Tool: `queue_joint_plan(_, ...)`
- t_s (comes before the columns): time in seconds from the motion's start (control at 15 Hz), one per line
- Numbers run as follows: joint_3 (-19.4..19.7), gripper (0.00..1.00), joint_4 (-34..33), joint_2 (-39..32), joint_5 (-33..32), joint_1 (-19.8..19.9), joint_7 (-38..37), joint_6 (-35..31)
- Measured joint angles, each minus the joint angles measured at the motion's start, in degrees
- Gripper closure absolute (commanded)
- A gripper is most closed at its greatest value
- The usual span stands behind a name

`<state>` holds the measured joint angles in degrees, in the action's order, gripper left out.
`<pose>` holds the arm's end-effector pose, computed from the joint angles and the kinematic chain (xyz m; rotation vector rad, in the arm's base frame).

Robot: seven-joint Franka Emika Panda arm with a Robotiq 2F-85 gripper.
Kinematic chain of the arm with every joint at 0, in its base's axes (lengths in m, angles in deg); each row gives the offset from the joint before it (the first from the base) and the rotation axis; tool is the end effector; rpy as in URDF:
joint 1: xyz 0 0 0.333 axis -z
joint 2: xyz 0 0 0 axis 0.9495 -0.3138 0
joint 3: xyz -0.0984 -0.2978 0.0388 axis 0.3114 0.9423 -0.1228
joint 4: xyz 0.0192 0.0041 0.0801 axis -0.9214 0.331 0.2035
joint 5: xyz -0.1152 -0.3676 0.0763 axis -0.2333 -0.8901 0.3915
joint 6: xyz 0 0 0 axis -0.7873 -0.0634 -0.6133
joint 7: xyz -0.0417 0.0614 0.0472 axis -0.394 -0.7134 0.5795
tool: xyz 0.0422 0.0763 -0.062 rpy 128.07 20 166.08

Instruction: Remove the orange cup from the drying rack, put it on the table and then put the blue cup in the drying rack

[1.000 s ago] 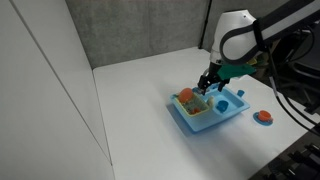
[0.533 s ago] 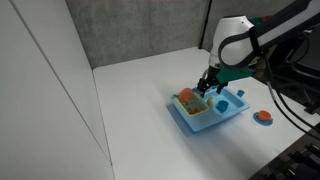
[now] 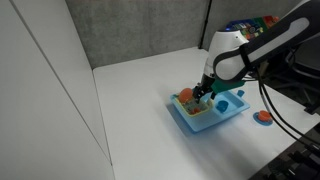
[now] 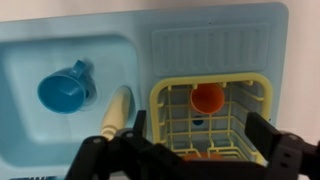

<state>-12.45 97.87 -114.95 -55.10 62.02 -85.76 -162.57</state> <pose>0.5953 0.1083 0.1752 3.1268 -0.2491 -0.0308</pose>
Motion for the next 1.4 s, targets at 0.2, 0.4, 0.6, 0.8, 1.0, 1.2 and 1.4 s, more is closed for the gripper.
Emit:
queue_joint_plan(0.2, 0.16, 0.00, 0.00, -1.42, -0.21, -0.89, 0.00, -2.42)
queue_joint_plan(0.4, 0.53, 0.00, -0.01, -2.70, -0.21, -1.43, 0.00, -3.62)
queue_joint_plan(0.6, 0.83, 0.00, -0.01, -3.72, -0.22, -1.65, 0.03, -4.60)
queue_joint_plan(0.8, 0.85, 0.00, -0.03, -4.57, -0.22, -1.73, 0.32, -5.23)
queue_joint_plan(1.0, 0.93, 0.00, -0.12, -5.26, -0.22, -2.18, 0.43, -5.94)
queue_joint_plan(1.2, 1.17, 0.00, -0.26, -5.83, -0.22, -2.82, 0.53, -6.80)
queue_joint_plan(1.4, 1.35, 0.00, -0.81, -6.42, -0.31, -3.22, 0.75, -7.25)
